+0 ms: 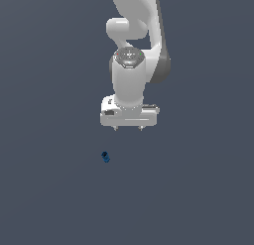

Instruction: Pick up the object and move it to a goal position.

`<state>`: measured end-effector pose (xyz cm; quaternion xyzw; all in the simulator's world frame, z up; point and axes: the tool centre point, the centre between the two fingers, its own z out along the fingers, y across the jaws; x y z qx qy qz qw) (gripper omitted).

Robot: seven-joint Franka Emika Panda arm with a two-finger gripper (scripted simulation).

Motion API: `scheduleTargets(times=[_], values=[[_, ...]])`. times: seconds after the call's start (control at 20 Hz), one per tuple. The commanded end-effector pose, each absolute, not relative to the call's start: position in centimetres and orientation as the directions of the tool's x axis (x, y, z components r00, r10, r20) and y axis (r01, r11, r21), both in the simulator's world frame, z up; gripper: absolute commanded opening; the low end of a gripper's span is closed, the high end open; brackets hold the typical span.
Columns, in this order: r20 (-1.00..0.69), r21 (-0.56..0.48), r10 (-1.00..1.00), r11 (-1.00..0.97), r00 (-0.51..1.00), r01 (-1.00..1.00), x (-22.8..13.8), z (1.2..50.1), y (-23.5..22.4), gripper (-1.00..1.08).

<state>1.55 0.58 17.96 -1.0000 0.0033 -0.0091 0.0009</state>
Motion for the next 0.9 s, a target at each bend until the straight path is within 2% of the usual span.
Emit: scheduleTargets(times=[0.0, 0.85], values=[[0.017, -0.002, -0.012, -1.0, 1.0, -0.012, 2.0, 17.5, 0.0, 1.0], [0.002, -0.001, -0.077, -0.997, 0.997, -0.077, 6.9, 10.5, -8.4, 1.0]])
